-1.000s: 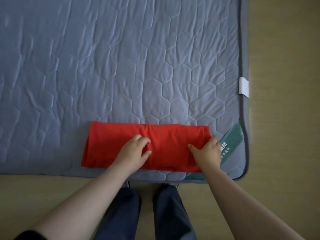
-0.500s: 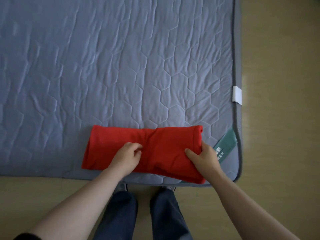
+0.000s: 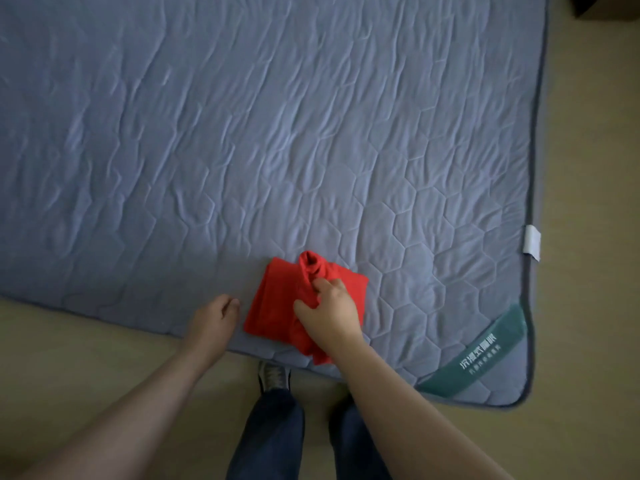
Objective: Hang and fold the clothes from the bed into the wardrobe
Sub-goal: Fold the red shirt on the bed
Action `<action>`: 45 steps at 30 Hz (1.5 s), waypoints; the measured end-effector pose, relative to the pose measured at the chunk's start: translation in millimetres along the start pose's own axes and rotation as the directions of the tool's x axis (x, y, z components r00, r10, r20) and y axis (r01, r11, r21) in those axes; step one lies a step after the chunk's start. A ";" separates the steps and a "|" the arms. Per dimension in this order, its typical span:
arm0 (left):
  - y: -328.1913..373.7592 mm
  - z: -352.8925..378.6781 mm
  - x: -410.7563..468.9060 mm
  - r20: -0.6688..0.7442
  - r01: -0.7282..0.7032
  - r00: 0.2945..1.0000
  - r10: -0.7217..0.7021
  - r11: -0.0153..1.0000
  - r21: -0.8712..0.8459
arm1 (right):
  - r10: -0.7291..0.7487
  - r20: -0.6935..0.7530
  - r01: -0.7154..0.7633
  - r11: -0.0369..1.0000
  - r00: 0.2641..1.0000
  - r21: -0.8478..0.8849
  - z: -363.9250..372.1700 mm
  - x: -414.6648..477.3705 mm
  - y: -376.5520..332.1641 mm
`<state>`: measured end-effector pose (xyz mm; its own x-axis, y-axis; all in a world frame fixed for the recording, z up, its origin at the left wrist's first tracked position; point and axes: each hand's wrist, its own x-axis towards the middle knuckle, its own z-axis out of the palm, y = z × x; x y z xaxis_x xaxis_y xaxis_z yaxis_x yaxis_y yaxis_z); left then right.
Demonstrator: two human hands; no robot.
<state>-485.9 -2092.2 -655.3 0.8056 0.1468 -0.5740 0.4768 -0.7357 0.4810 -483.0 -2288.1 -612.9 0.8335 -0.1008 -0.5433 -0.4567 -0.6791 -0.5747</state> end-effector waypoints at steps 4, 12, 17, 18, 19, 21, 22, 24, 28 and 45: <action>-30.6 -17.9 11.5 0.038 0.136 0.991 -0.132 0.984 -0.114 | 0.105 0.136 -0.141 0.944 0.985 0.298 34.5 16.7 -11.5; -29.6 1.1 36.6 0.193 0.232 0.959 -0.207 0.965 -0.119 | 0.416 -0.175 -0.400 0.908 0.892 0.122 27.4 20.4 54.9; -23.8 19.8 53.0 0.257 0.285 0.938 -0.234 0.941 -0.185 | 0.560 0.132 -0.574 0.781 0.818 0.246 38.6 41.6 68.8; -23.6 21.7 56.1 0.276 0.288 0.933 -0.230 0.938 -0.193 | 0.572 0.150 -0.590 0.760 0.806 0.272 42.4 45.3 70.6; -23.8 23.7 60.5 0.298 0.284 0.930 -0.216 0.937 -0.205 | 0.582 0.154 -0.598 0.740 0.799 0.307 45.8 50.2 73.0; -25.9 30.7 65.2 0.356 0.295 0.913 -0.197 0.923 -0.246 | 0.597 0.145 -0.603 0.706 0.789 0.371 48.7 55.9 77.6; -25.6 32.5 66.5 0.376 0.299 0.907 -0.190 0.919 -0.258 | 0.594 0.134 -0.593 0.703 0.793 0.392 49.0 58.5 78.0; -25.4 35.3 61.7 0.402 0.292 0.900 -0.168 0.917 -0.271 | 0.582 0.120 -0.575 0.710 0.804 0.406 46.8 55.8 78.0; -15.0 22.6 41.5 0.353 0.264 0.925 -0.138 0.903 -0.338 | 0.515 0.147 -0.516 0.709 0.844 0.481 25.1 42.2 64.2; 126.5 -239.8 -105.3 -0.054 -0.019 0.998 -0.034 0.660 -0.751 | -0.055 0.036 0.034 0.902 0.998 0.430 -187.3 -44.1 -213.1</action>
<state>-426.1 -2042.2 -375.1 0.8069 0.2074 -0.5531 0.5638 0.0086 0.8258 -364.2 -2275.1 -351.8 0.8453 -0.0372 -0.5329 -0.5177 -0.3030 -0.8001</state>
